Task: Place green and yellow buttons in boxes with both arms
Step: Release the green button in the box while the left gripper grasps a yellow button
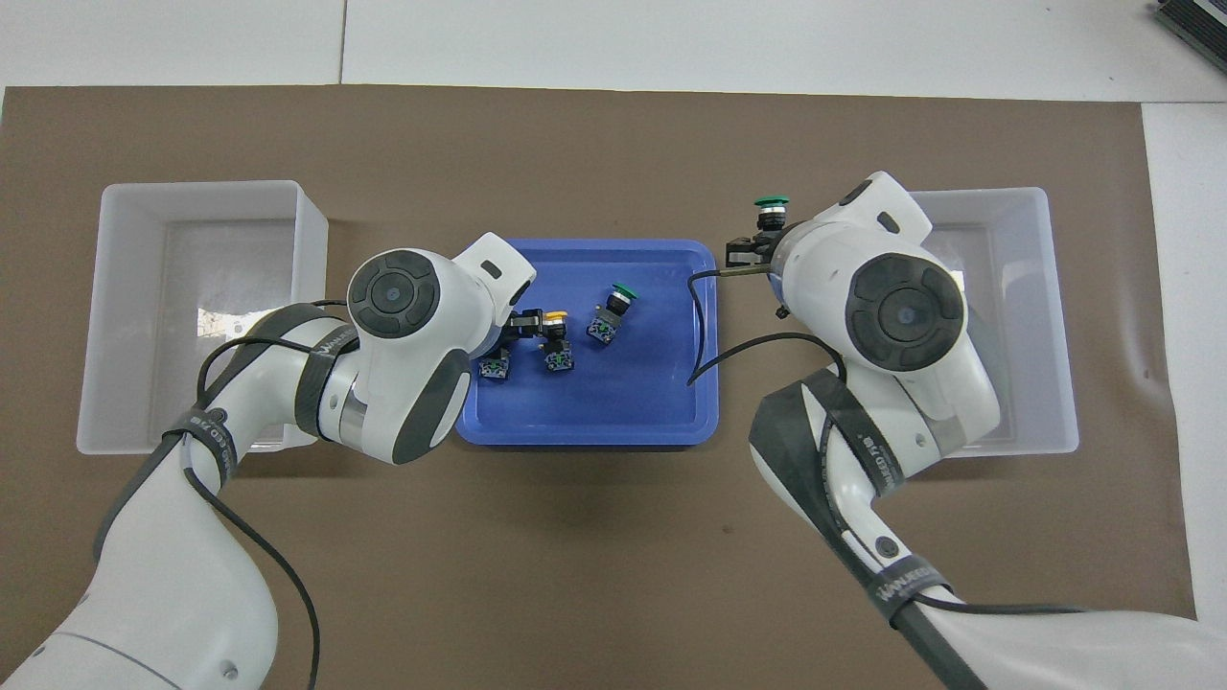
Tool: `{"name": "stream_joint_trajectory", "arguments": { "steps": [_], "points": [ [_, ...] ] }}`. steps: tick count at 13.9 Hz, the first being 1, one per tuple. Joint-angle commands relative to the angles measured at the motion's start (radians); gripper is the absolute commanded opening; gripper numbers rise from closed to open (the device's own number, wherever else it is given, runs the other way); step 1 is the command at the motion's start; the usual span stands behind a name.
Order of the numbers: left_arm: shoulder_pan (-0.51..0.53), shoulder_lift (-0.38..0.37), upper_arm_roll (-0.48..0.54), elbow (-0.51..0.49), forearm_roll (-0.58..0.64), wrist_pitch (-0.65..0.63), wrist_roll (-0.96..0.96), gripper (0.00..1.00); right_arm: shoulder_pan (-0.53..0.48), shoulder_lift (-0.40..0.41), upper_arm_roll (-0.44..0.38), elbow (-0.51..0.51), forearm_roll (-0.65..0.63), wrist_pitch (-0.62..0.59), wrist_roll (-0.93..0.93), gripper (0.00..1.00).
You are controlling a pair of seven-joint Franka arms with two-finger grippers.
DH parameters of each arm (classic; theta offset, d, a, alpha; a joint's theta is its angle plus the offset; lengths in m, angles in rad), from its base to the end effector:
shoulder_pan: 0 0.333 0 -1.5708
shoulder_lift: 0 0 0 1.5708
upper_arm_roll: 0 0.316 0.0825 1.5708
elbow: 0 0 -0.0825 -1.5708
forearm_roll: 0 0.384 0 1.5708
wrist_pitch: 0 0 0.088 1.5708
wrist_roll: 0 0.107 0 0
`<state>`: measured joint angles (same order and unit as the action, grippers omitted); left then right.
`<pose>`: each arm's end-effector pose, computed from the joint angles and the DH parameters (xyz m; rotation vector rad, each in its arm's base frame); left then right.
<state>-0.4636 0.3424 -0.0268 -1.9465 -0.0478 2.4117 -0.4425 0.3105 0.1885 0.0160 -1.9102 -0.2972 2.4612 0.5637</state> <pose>0.5540 -0.2951 0.3171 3.0449 -0.0185 0.1378 0.6003 0.2031 0.4369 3.0261 -0.0613 0.6464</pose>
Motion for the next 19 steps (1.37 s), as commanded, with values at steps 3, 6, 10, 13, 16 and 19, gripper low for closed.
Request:
{"name": "stream_joint_trajectory", "arguments": {
  "steps": [3,6,10,13,16,19],
  "points": [
    [-0.020,-0.010,0.014,-0.049,-0.017,0.053,-0.004,0.76,-0.125,-0.110,0.012,-0.115,-0.007,-0.017,-0.131,0.00],
    [-0.021,-0.011,0.014,-0.063,-0.017,0.056,-0.004,0.67,-0.189,-0.121,0.012,-0.136,-0.005,-0.054,-0.272,0.00],
    [-0.026,-0.011,0.014,-0.065,-0.017,0.056,-0.005,0.48,-0.289,-0.101,0.010,-0.142,0.165,-0.059,-0.506,0.00],
    [-0.029,-0.011,0.014,-0.065,-0.017,0.056,-0.005,0.26,-0.355,-0.043,0.010,-0.135,0.199,-0.035,-0.599,0.00],
    [-0.027,-0.010,0.014,-0.049,-0.017,0.052,-0.005,0.00,-0.390,0.018,0.010,-0.130,0.199,0.056,-0.620,0.00],
    [-0.023,-0.005,0.014,0.010,-0.017,0.014,-0.005,0.00,-0.393,0.080,0.010,-0.112,0.199,0.130,-0.617,0.00]
  ]
}}
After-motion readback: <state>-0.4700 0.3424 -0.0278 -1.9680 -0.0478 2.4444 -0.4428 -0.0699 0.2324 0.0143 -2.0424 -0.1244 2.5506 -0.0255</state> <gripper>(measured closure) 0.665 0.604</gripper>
